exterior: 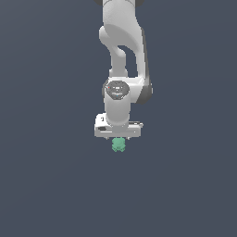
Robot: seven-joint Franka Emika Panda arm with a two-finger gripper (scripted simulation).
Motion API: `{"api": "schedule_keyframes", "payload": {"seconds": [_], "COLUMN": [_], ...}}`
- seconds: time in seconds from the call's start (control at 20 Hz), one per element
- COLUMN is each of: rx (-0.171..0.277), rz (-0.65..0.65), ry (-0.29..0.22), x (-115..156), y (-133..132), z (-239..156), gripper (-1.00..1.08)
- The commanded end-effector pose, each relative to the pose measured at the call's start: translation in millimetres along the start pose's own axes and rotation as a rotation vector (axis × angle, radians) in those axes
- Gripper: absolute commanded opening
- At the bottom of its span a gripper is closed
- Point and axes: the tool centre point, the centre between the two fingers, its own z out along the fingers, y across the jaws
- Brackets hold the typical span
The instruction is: Pick up the object and move it to a goal position.
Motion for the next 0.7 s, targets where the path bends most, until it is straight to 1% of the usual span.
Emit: {"api": "schedule_keyframes", "payload": {"seconds": [0.0,0.4,0.65], "rx": [0.003,0.004,0.004], "rz": [0.000,-0.001,-0.001], "ry": [-0.003,-0.006,-0.006], "x": [0,0,-1], "y": [-4,-5,-6], "z": [9,17,38], "gripper": [1.00,1.00,1.00]}}
